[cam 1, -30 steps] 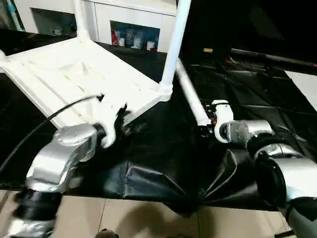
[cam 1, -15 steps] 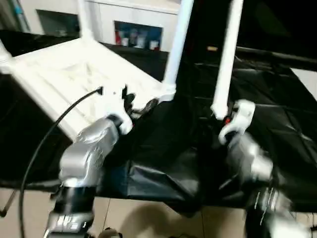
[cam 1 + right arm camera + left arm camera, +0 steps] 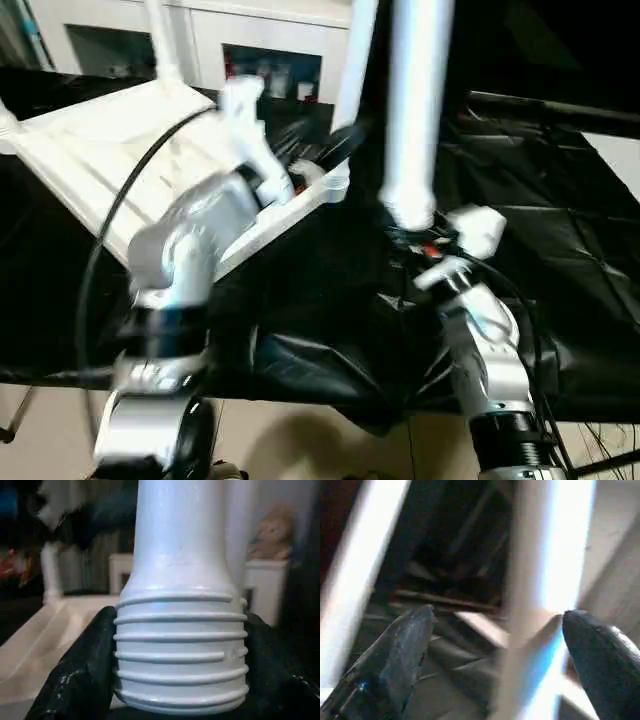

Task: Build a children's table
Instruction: Pick table leg

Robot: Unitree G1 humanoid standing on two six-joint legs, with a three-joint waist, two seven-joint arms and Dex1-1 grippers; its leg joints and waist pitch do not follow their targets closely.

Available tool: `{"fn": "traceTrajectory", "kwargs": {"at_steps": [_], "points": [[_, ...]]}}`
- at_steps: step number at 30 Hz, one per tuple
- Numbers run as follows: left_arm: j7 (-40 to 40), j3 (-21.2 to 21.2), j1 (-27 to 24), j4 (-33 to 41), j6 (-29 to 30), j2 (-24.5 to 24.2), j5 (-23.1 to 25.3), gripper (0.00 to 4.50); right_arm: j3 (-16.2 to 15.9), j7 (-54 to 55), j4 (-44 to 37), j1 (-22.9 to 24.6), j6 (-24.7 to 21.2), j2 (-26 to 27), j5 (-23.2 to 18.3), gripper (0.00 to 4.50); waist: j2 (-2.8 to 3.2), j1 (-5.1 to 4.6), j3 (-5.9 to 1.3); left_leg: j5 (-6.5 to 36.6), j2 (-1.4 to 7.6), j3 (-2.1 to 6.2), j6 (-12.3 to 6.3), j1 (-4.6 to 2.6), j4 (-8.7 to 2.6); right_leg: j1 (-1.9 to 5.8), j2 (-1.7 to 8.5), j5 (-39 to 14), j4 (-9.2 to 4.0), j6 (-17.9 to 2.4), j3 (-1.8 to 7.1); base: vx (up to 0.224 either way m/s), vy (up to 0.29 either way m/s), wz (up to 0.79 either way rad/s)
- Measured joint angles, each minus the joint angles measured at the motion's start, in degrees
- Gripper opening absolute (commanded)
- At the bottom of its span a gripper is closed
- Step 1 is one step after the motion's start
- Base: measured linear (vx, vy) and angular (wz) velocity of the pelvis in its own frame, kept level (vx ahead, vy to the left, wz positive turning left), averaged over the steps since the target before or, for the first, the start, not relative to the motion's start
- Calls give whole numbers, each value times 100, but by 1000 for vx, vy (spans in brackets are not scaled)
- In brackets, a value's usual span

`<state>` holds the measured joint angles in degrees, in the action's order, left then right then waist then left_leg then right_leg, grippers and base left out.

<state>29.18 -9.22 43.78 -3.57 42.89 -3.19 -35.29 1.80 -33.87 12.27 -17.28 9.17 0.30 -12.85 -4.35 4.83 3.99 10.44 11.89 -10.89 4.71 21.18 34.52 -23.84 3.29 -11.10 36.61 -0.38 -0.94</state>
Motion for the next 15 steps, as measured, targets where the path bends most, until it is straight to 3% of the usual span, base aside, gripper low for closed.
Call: {"fn": "traceTrajectory", "kwargs": {"at_steps": [4, 11, 12, 15], "points": [[313, 76, -5, -2, 196, -22, -155, 450, -317, -339, -91, 135, -305, -171, -103, 274, 0, 15, 0, 1, 1, 0, -3, 9, -2, -4, 0, 0, -12, 0, -2, 0, 0, 0], [8, -116, -34, -40, 340, 34, -324, 450, -392, -417, -147, 134, -417, -214, -105, 274, -5, 13, -1, 2, 1, -1, -5, 7, -2, -1, 0, 1, -14, 3, -2, 0, 0, 0], [-102, -177, -34, -114, 328, 25, -315, 423, -403, -413, -154, 134, -424, -223, -98, 274, -5, 13, -1, 2, 1, -1, -4, 7, -1, -1, 0, 2, -14, 4, -2, 0, 0, 0], [-371, -300, -39, -188, 309, -5, -242, 416, -457, -399, -230, 135, -495, -345, -43, 274, -5, 13, 0, 2, 1, 0, -4, 9, -1, -1, 0, 5, -16, 8, -2, 0, 0, 0]]}}
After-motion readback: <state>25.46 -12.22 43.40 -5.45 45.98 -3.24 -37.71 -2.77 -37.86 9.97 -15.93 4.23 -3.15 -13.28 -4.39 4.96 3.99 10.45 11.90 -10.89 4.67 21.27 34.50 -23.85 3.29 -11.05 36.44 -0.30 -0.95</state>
